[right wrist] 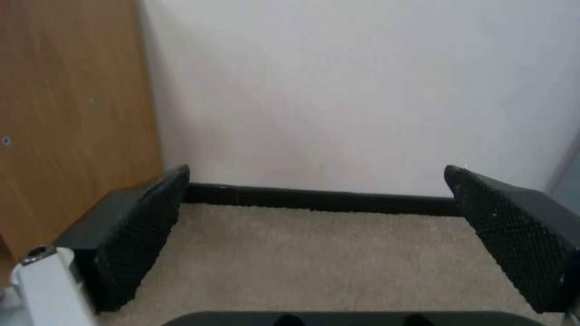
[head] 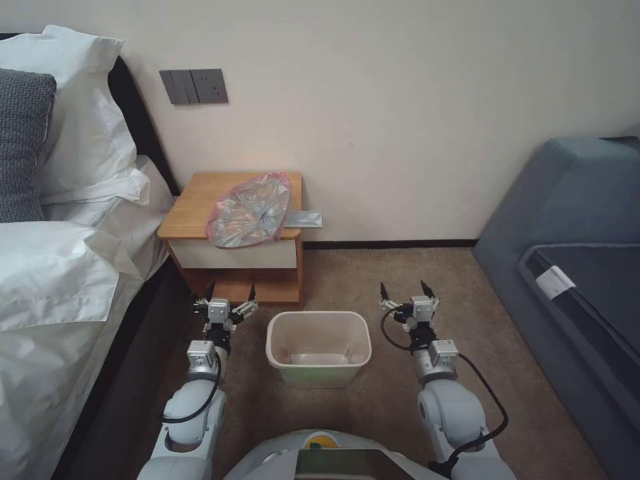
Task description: Pick up the garbage bag from the table and place it over the trash can.
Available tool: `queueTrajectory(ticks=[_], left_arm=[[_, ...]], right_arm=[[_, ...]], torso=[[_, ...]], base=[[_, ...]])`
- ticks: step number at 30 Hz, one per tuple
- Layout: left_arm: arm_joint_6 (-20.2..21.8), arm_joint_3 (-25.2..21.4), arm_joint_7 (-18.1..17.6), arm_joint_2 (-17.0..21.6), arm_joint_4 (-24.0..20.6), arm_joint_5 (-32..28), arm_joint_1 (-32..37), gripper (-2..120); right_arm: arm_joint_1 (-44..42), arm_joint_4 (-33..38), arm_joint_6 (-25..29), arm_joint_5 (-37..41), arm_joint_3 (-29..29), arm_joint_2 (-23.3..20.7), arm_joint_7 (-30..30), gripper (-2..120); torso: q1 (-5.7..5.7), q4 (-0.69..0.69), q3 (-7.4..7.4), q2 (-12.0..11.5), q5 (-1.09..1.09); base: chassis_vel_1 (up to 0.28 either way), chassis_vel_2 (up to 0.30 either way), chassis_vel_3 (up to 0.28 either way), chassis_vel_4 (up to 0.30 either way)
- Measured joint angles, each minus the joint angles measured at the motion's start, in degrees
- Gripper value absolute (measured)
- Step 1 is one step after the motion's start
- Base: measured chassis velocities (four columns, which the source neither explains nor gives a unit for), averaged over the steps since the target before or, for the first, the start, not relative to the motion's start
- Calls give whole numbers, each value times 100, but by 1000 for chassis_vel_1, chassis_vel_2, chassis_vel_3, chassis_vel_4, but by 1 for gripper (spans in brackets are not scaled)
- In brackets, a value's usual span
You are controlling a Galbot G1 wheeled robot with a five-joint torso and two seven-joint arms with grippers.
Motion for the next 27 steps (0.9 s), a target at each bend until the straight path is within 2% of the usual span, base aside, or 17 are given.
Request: queueTrajectory(ticks=[27], left_arm=[[0,0,0,0,0,0,0,99]], right_arm=[[0,0,0,0,0,0,0,100]], torso=[[0,0,0,0,0]], base=[[0,0,0,0]])
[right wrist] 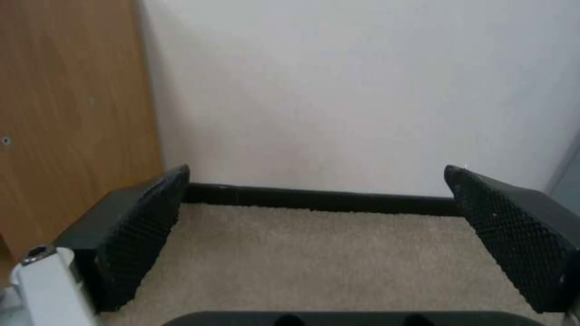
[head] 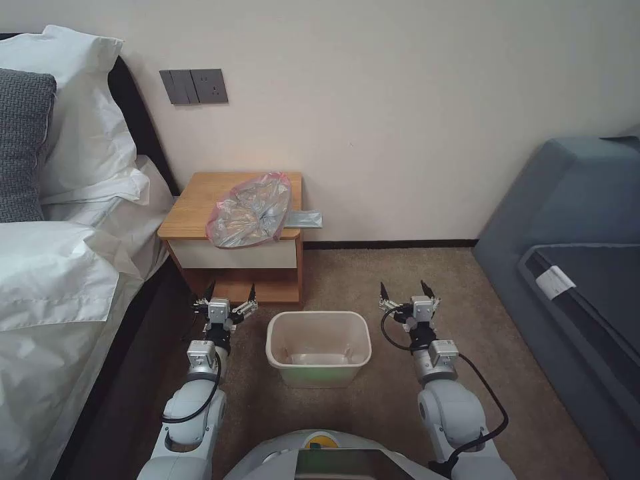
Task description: Pick up the garbage bag from the table and place it over the trash can.
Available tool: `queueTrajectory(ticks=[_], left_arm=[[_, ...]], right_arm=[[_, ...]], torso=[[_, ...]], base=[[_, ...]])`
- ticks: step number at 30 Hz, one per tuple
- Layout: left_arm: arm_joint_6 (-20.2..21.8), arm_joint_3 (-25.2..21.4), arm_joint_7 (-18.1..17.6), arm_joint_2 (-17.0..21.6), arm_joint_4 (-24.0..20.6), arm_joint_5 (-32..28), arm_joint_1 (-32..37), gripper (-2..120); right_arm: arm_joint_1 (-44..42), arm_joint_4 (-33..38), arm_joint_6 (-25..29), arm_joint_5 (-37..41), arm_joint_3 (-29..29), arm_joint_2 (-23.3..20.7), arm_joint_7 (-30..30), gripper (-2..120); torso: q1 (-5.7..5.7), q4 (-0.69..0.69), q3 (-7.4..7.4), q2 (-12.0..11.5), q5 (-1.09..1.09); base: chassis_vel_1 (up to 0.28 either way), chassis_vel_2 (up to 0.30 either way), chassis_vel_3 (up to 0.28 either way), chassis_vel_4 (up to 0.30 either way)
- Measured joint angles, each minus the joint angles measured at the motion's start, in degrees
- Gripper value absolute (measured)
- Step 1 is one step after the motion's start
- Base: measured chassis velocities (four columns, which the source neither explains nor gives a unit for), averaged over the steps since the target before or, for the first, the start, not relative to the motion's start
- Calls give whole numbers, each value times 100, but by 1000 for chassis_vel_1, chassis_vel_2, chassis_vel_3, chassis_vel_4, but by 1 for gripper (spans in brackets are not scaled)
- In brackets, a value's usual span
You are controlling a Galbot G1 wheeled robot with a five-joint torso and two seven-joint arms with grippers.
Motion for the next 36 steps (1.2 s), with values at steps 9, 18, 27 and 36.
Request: queueTrajectory(ticks=[9,18,27,36], left_arm=[[0,0,0,0,0,0,0,99],[6,-124,-69,143,-16,-248,-98,97],[109,-875,-551,986,-240,-1811,-718,93],[155,-1169,-742,1325,-335,-2442,-966,97]], right_arm=[[0,0,0,0,0,0,0,100],[147,186,-56,42,10,-178,-94,100],[399,524,-426,494,-19,-706,168,100],[350,673,-402,530,-60,-875,245,100]], torso=[[0,0,0,0,0],[0,-5,1,0,3],[0,-1,0,0,0],[0,-1,0,0,-1]], base=[[0,0,0,0],[0,0,0,0],[0,0,0,0],[0,0,0,0]])
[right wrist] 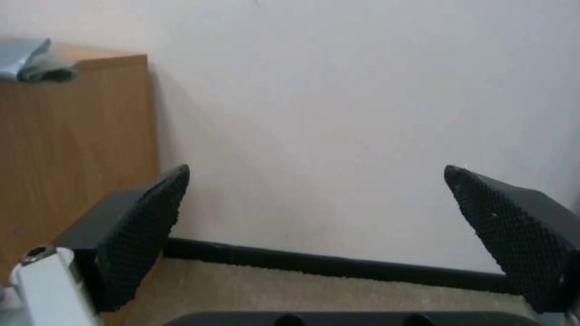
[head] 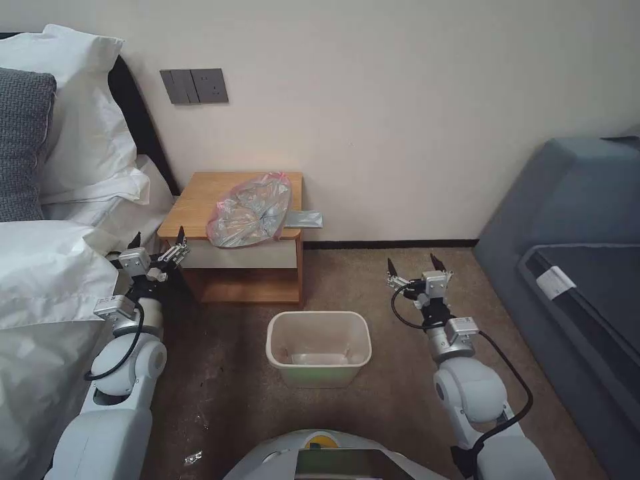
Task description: Pick up the garbage bag from the table and place it over the trash can.
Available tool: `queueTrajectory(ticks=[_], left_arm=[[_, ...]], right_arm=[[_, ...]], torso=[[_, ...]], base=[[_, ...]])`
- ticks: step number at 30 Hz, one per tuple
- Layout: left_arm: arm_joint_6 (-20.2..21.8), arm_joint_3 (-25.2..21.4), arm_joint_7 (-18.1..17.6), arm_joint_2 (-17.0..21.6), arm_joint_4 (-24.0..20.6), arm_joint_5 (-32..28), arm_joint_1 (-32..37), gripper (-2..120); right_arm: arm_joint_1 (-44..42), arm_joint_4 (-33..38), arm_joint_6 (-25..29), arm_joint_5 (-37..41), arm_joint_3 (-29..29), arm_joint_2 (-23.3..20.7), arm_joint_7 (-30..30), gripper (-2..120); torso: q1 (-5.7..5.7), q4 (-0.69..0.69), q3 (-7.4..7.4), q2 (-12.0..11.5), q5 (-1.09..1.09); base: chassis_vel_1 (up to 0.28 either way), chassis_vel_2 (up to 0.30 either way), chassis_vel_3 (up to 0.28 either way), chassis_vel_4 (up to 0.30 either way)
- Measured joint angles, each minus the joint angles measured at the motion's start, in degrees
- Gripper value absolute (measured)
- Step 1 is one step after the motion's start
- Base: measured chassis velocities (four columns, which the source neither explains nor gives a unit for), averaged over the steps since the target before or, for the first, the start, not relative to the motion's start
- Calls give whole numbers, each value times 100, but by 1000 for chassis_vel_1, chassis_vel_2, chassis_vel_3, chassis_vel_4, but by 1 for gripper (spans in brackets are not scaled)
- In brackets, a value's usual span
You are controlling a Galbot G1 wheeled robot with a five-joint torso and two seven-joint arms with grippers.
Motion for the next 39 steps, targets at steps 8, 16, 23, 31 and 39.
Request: queueTrajectory(ticks=[8,16,23,31,39], left_arm=[[274,277,-2,-26,-453,-130,652,100],[715,755,35,-96,-1178,-281,1726,100],[722,776,38,-105,-1195,-263,1766,99],[99,782,134,-326,-849,980,1741,99],[-73,783,164,-384,-740,1311,1723,99]], right_arm=[[63,-13,766,-425,-107,-220,3,100],[546,-519,1599,-1154,-373,-919,-360,100],[1697,-1201,1945,-1657,-961,-1360,-584,100],[3133,-2491,2370,-2938,-1977,-1338,-787,100],[4028,-3445,2923,-3972,-2316,-996,-1048,100]], torso=[[0,2,0,0,0],[0,2,-1,0,3],[0,2,0,0,2],[0,1,0,0,2],[0,0,0,0,1]], base=[[0,0,0,0],[0,0,0,0],[0,0,0,0],[0,0,0,0],[0,0,0,0]])
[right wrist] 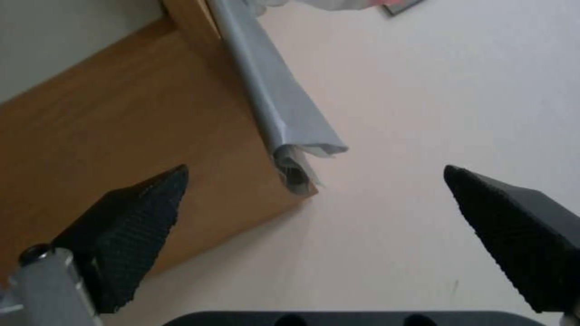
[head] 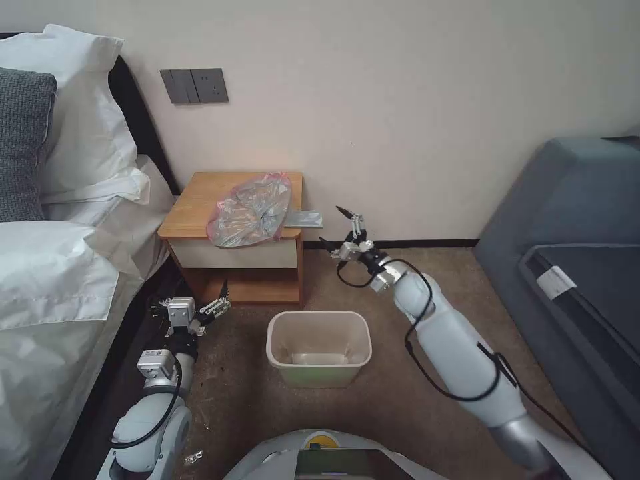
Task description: Pick up the garbage bag from the table and place it over the trash can.
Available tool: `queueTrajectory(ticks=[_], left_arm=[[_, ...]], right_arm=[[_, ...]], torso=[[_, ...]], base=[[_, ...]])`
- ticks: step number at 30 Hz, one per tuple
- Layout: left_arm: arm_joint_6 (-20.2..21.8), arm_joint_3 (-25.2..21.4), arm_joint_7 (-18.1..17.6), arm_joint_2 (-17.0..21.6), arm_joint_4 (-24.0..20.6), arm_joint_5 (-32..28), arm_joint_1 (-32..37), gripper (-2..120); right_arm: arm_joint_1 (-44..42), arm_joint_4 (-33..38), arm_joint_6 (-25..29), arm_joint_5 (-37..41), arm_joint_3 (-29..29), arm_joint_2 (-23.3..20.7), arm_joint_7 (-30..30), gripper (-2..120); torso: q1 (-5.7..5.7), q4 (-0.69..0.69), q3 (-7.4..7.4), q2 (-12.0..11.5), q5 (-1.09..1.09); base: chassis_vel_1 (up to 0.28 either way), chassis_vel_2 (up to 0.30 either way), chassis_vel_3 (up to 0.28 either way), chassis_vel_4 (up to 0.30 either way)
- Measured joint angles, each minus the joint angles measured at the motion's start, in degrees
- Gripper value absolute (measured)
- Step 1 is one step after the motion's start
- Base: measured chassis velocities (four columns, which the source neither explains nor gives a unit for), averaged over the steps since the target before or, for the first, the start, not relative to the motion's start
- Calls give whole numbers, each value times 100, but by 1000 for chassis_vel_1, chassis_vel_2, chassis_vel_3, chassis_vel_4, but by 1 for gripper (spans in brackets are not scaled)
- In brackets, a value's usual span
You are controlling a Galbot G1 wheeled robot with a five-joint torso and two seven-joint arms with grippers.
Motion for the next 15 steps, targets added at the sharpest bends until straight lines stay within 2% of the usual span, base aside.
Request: queueTrajectory(ticks=[1,3,4,7,15], left_arm=[[-27,-2,-5,-18,41,27,-14,99],[-174,-46,-81,-195,401,194,-134,99],[-222,-47,-110,-265,554,249,-170,99],[-265,-51,-132,-301,676,281,-213,99],[-273,22,-150,-331,852,282,-298,99]], right_arm=[[91,-85,-1,-18,-63,39,2,100],[209,-188,-4,-61,-135,120,1,100],[268,-220,-8,-105,-156,166,-6,100],[312,-222,-18,-183,-176,215,-21,100],[382,-48,-59,-295,-240,173,-149,97]], torso=[[0,0,0,0,1],[0,0,0,0,2],[0,4,1,0,-9],[0,2,0,0,2],[0,0,0,0,0]], base=[[0,0,0,0],[0,0,0,0],[0,0,0,0],[0,0,0,0],[0,0,0,0]])
